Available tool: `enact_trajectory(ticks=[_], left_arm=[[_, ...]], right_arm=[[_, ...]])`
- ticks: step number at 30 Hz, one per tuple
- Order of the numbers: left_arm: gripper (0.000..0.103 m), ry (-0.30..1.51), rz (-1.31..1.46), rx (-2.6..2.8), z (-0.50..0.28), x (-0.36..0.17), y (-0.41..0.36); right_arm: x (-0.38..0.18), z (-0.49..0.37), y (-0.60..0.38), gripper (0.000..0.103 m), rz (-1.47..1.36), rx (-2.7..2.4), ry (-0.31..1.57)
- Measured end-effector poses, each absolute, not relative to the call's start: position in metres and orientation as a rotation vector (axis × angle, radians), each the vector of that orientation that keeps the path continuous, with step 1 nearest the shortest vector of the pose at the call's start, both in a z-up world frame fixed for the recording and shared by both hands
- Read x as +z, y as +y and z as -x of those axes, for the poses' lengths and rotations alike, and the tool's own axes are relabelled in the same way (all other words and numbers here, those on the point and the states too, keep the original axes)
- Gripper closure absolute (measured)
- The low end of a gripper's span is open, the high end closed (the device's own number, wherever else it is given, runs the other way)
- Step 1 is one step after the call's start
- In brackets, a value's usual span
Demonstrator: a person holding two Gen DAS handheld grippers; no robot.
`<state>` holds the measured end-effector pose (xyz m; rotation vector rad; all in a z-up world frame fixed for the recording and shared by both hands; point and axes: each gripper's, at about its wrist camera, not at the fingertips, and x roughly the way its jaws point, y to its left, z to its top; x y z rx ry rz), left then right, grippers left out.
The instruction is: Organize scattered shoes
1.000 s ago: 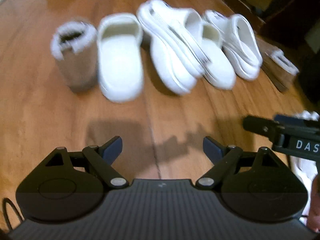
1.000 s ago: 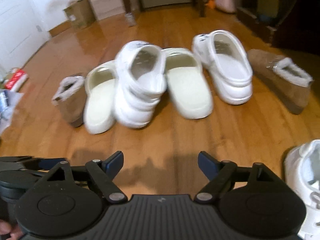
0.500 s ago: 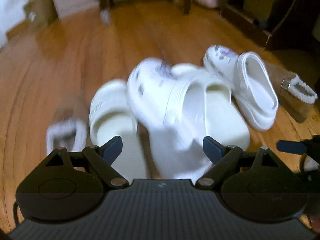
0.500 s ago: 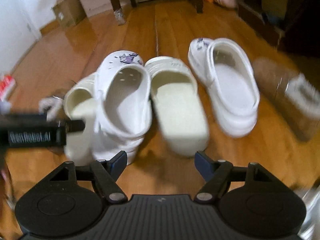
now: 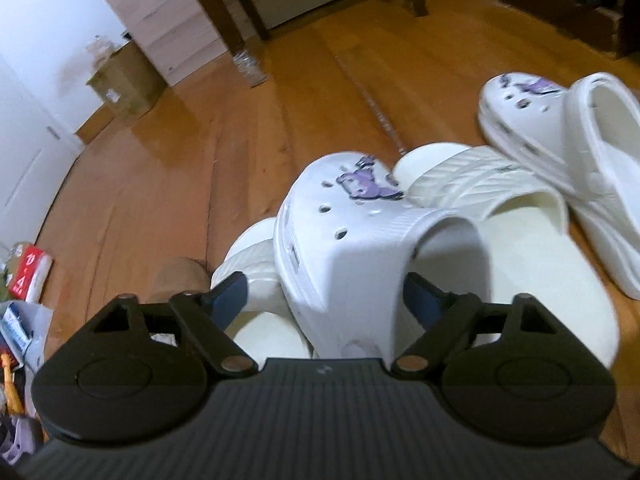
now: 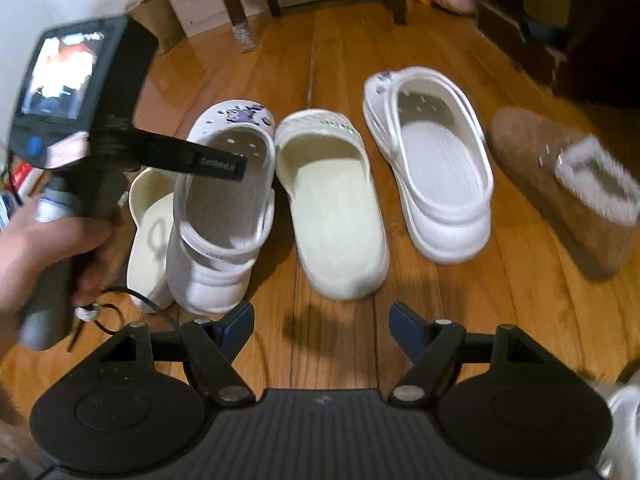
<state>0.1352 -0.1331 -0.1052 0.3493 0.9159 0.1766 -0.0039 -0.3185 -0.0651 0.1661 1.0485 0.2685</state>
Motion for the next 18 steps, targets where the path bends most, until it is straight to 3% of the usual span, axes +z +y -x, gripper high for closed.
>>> enact_trajectory(ticks=[5,6,9,18], left_arm=[[0.065,0.928,-0.214,0.143,-0.137,-0.108,-0.121],[0.077,0.932,-0.169,0.136,-0.136,-0.109,-0.115],[0.09,0.988,0.007,0.157,-0.132,-0.116,-0.086],[0.09,0.951,0.129,0.061,-0.047,-0.098,-0.057]], right_arm=[[-0.095,0.001,-0.335,0.027,-0.32,0.279,1.128],[-0.1,0.0,-0.335,0.027,-0.327,0.276,1.136],[-0.108,0.0,-0.332,0.027,-0.32,0.275,1.147],[-0.104,0.033,-0.348,0.027,-0.534,0.369,1.168]])
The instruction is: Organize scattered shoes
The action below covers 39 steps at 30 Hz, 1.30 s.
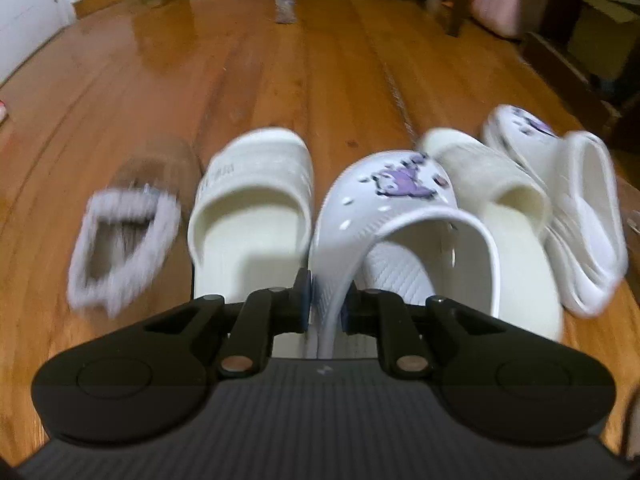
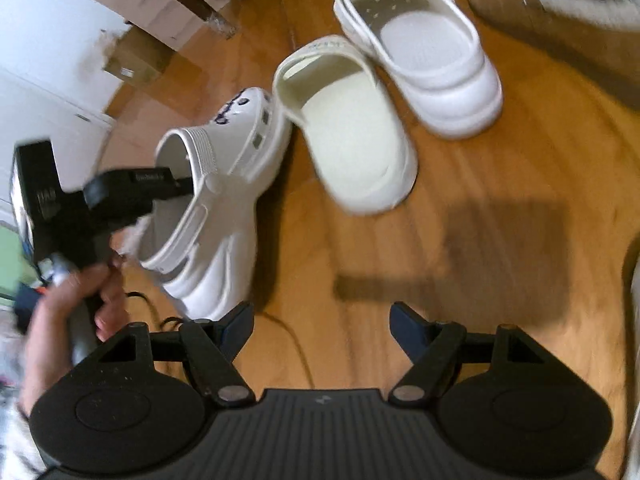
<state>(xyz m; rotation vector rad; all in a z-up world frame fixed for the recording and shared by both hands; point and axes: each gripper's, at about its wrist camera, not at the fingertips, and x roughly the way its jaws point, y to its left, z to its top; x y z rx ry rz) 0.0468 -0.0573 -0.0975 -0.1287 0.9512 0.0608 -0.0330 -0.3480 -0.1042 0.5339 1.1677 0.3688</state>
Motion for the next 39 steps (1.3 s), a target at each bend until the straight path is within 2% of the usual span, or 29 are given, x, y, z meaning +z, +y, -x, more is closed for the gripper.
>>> enact_trajectory(ticks=[8,11,16,17,18,20,21,25,27,34,36,38,39], left_arm=[[0.089,1.02,0.211,-0.018,0.053,-0.09,-0.072],[0.089,1.067,0.281,-0.041,0.083,-0.102,-0.078],[0.085,1.115,0.234,-0.028,0.115,-0.128,-0.099],[0.073,1.148,0.226,-0.053,0.118,-0.13,-0.103],[0.055,1.18,0.23,-0.082,0.119,-0.132,-0.105],[0.036,1.248,0.254,-0.154,0.121,-0.13,-0.102],[0.029,1.293,0.261,-0.197,0.124,-0.126,-0.098],[0.026,1.352,0.221,-0.304,0.139,-0.111,-0.086],[0.021,1.342,0.221,-0.328,0.145,-0.104,-0.076],[0.021,1.396,0.274,-0.38,0.152,-0.114,-0.051],[0.021,1.392,0.257,-0.379,0.152,-0.121,-0.048],[0.021,1.384,0.259,-0.396,0.151,-0.124,-0.047],[0.021,1.377,0.26,-0.408,0.15,-0.124,-0.047]], right_arm=[[-0.087,0.097,-0.36,0.027,-0.529,0.348,1.205],[-0.082,0.122,-0.376,0.024,-0.663,0.372,1.214],[-0.089,0.153,-0.376,0.023,-0.61,0.339,1.239],[-0.09,0.156,-0.374,0.023,-0.596,0.339,1.244],[-0.091,0.159,-0.371,0.023,-0.582,0.339,1.247],[-0.089,0.164,-0.367,0.025,-0.557,0.345,1.241],[-0.087,0.165,-0.364,0.03,-0.547,0.352,1.23],[-0.073,0.172,-0.352,0.039,-0.471,0.379,1.163],[-0.066,0.174,-0.341,0.04,-0.397,0.385,1.134],[-0.047,0.182,-0.29,0.043,-0.14,0.407,1.047],[-0.041,0.188,-0.269,0.053,0.014,0.415,1.0],[-0.038,0.191,-0.252,0.086,0.158,0.435,0.988],[-0.037,0.191,-0.248,0.092,0.192,0.44,0.981]])
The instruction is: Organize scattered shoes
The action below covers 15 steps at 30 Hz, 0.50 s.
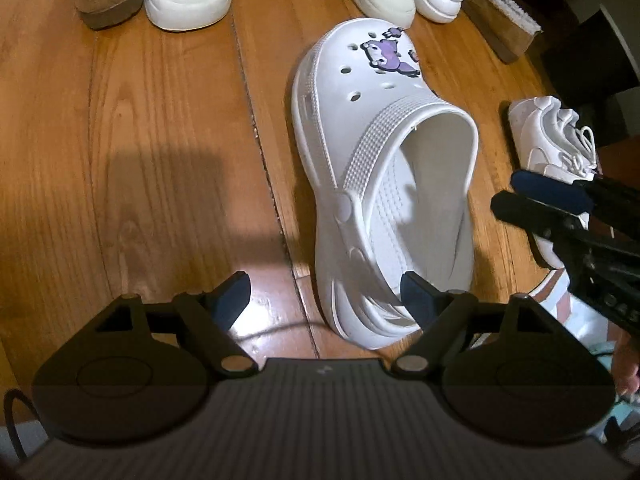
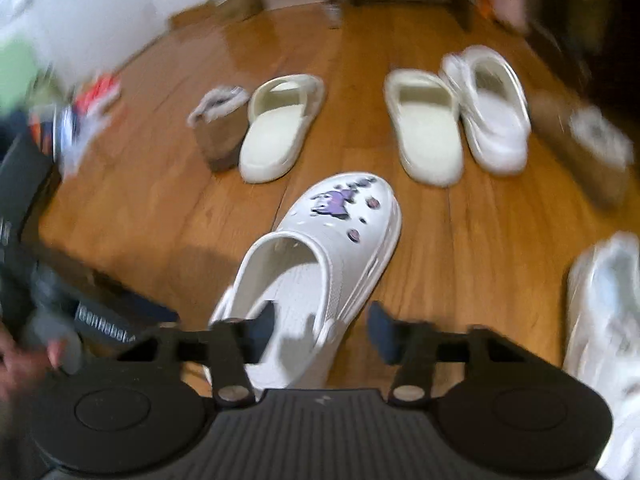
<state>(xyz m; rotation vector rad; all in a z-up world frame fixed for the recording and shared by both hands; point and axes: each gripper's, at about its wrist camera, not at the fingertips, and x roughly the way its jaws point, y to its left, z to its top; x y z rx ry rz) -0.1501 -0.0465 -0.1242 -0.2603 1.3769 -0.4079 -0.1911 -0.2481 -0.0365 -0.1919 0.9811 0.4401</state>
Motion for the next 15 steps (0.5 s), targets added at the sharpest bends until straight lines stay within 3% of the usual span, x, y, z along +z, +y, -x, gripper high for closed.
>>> enact_trajectory(ticks=[1,7,15], left_arm=[[0.021,1.369,0.258,-0.417,0.15,-0.123,-0.047],[0.017,1.355,0.239,-0.403,0.148,-0.126,-0.044],[0.017,1.386,0.371,-0.416,0.146,-0.137,-0.027]], right_arm=[[-0.035,0.191,-0.245,0.098,0.221,0.445,0.973],[-0.035,0.179,-0.215,0.098,0.414,0.48,0.936],[-0.05,0.18,-0.184,0.087,0.651,0.504,0.905]])
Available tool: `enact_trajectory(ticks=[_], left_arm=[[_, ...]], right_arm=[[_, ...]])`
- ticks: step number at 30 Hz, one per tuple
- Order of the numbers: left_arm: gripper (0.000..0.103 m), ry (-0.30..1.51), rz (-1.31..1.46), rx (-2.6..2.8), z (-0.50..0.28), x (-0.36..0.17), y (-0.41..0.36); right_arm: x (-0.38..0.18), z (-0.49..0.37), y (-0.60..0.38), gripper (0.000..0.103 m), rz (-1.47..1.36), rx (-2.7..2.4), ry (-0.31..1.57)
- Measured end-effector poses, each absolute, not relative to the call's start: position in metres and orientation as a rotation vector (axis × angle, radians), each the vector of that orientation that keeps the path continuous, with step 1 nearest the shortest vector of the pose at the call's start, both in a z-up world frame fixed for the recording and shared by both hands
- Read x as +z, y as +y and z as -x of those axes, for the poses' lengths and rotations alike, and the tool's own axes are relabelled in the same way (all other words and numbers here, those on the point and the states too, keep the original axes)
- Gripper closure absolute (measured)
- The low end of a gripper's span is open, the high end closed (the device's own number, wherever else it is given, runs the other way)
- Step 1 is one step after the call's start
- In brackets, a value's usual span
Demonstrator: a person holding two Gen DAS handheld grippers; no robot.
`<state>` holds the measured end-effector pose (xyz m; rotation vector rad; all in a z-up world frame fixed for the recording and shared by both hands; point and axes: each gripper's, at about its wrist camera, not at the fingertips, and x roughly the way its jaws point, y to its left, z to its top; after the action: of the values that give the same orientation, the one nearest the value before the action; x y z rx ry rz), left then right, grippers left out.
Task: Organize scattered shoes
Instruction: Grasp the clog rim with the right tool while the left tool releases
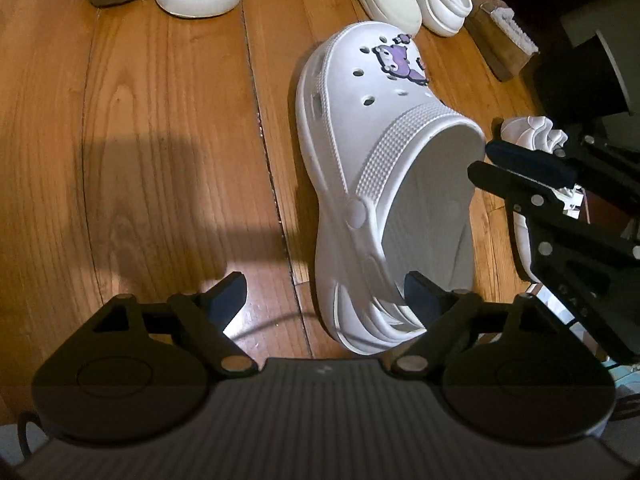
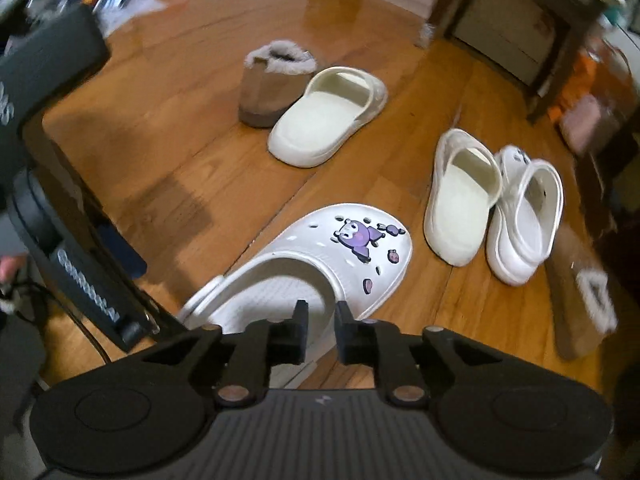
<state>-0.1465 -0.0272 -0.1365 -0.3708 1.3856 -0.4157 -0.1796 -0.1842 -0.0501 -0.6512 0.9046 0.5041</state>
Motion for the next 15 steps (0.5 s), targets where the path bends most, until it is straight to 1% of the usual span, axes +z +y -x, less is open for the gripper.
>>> enact_trajectory(ticks=[3,5,6,10,15], left_arm=[[0.017,1.382,0.385,-0.417,0.147,-0.137,-0.024],[0.017,1.381,0.394,-0.414,0.147,-0.137,-0.022],[0.017,1.377,0.397,-0.41,0.148,-0.136,-0.019],[0.017,1.361,0.387,-0.378,0.149,-0.132,-0.013],[0.017,1.351,0.428,-0.367,0.147,-0.129,0.001]], right_arm=[[-0.048,0.182,-0.176,0.084,0.715,0.488,0.884],[-0.049,0.183,-0.171,0.078,0.761,0.498,0.874],[-0.05,0.183,-0.168,0.073,0.785,0.504,0.87],[-0.069,0.179,-0.155,0.073,0.929,0.508,0.847],[-0.087,0.165,-0.146,0.072,0.973,0.495,0.825]])
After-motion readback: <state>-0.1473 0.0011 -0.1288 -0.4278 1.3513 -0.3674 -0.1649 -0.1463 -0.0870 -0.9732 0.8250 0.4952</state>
